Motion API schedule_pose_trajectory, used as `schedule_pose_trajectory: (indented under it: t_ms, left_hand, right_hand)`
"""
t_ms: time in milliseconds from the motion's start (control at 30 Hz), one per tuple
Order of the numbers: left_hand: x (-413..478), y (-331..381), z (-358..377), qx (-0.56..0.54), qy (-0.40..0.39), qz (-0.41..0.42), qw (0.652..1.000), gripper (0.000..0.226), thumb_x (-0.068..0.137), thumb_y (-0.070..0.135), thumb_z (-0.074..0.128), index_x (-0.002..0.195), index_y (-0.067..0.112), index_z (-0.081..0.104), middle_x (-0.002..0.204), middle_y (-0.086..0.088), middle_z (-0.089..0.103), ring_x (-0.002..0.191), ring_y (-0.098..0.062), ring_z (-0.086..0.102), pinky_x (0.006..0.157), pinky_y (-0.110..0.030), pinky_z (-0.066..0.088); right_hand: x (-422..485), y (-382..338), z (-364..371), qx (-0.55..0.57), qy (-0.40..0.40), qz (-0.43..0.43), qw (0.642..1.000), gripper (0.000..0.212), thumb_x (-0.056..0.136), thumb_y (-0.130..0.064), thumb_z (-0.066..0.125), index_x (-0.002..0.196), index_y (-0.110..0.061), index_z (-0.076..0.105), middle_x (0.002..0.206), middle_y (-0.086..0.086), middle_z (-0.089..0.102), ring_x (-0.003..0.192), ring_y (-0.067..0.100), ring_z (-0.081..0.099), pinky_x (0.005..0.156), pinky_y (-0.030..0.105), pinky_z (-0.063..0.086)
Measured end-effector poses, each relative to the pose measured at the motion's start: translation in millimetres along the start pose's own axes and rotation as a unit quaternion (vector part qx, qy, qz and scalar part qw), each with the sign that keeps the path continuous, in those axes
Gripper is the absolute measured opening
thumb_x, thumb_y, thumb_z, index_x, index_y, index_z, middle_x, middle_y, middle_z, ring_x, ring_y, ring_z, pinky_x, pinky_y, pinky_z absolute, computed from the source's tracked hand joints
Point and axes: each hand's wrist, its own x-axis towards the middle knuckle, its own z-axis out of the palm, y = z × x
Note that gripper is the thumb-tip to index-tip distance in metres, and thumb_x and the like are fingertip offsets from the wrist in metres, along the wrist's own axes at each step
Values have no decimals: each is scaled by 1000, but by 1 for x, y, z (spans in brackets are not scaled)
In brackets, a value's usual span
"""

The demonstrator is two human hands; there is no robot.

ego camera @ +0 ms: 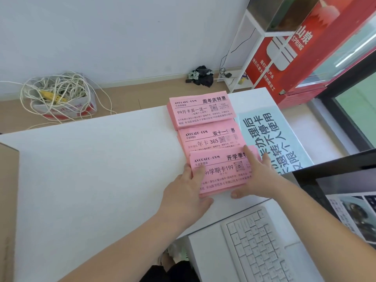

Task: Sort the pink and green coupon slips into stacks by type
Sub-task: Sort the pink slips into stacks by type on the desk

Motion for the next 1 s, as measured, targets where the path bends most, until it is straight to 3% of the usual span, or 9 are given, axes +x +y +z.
schedule_pose_trajectory:
  t_ms: [100,233,300,367,467,500,567,800,1000]
  left_hand:
    - [2,11,-5,71,-9,-13,997,78,94,53,55,155,29,12,162,-16,23,124,-29,54,90,-38,49]
    - [-1,21,-6,135,-28,-5,990,63,102,48,44,152,24,15,162,-26,23,108,-33,63,74,-38,43]
    - [-3,20,-8,144,-33,-1,989,67,100,52,46,152,25,12,162,-24,24,106,-32,63,73,-37,40]
    - [-4,16,-11,137,-28,-7,990,86,93,60,54,155,27,3,163,-20,21,117,-32,59,85,-40,43]
    - [-3,8,-20,86,-13,-4,996,119,80,68,65,157,33,-17,166,-11,-23,156,-32,3,121,-46,24]
    - [0,5,-22,67,-13,11,998,125,77,70,68,156,35,-23,163,-5,-36,155,-27,-19,126,-45,12]
    - [10,-1,-24,30,-23,40,998,134,71,70,73,155,37,-26,160,1,-41,149,-17,-36,128,-42,-1]
    - [34,-8,-19,34,-39,49,997,139,66,65,81,158,36,-19,168,3,-15,154,-18,-19,128,-41,0]
    - [29,-8,-17,43,10,66,997,135,59,69,79,160,33,-3,153,4,13,145,-22,13,124,-40,22]
  right_hand:
    - [3,-1,1,2,18,-9,1000,152,55,-30,99,156,-51,-13,149,8,19,122,32,48,106,52,46]
    - [7,1,3,-37,65,-25,997,145,58,-28,97,155,-50,-8,141,9,26,112,32,51,96,50,53]
    - [7,-2,4,-62,70,-14,996,148,58,-28,97,155,-48,-14,152,16,19,128,40,44,104,55,49]
    - [7,-7,2,-113,66,6,991,156,59,-32,98,154,-42,-25,164,21,-9,152,48,10,119,61,27]
    - [6,-19,-5,-201,80,-45,975,163,57,-45,97,149,-39,-37,163,14,-32,153,39,-22,124,60,0]
    - [6,-22,-7,-212,85,-89,970,163,57,-47,96,149,-40,-38,164,10,-32,153,35,-25,124,58,-4]
    - [9,-26,-10,-224,78,-185,953,160,56,-49,95,151,-43,-33,167,0,-26,153,25,-26,125,54,-8]
    - [24,-29,-10,-275,30,-268,923,155,53,-58,92,156,-43,-23,169,-10,0,156,14,-7,126,50,-7]
    - [22,-30,-6,-308,47,-292,904,154,54,-61,90,155,-43,-26,159,-10,11,152,19,7,126,54,-6]
